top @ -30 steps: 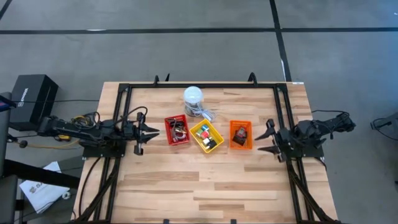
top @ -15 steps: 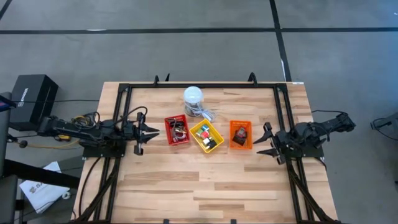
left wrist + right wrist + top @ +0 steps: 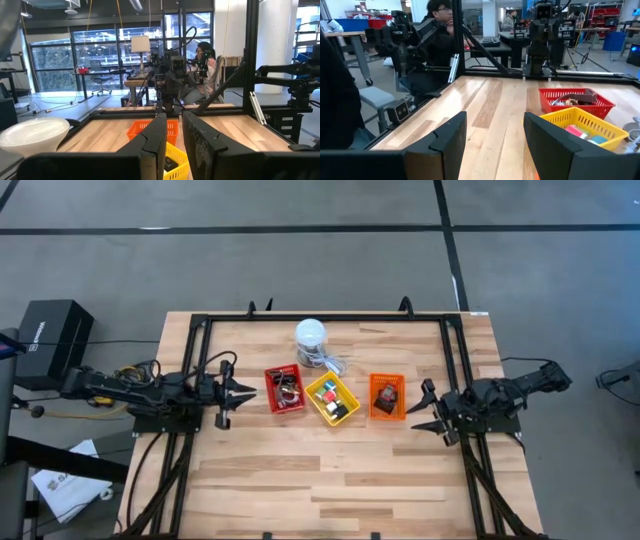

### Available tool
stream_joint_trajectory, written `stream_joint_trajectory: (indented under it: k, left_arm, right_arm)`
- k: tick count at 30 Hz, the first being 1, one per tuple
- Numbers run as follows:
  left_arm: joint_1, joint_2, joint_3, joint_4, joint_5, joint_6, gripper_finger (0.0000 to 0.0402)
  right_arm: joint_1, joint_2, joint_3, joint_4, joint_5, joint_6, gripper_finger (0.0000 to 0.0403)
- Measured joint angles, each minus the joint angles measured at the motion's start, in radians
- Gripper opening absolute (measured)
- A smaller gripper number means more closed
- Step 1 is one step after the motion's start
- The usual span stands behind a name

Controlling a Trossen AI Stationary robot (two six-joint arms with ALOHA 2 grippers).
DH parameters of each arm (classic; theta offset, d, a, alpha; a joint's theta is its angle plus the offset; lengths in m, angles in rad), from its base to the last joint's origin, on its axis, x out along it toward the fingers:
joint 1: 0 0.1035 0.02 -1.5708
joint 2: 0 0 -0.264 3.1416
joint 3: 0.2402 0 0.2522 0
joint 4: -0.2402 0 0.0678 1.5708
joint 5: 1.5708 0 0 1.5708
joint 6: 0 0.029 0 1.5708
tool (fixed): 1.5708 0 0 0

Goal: Pick & Place Office items
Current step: Return to Home Position

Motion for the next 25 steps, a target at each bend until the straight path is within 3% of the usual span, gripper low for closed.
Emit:
stream_joint_trajectory:
  k: [25]
  left_arm:
    - [0.0,0.0,0.0,0.003,0.0,0.0,0.0056]
  right_arm:
    - [0.0,0.008,0.0,-0.002,0.0,0.026,0.0188]
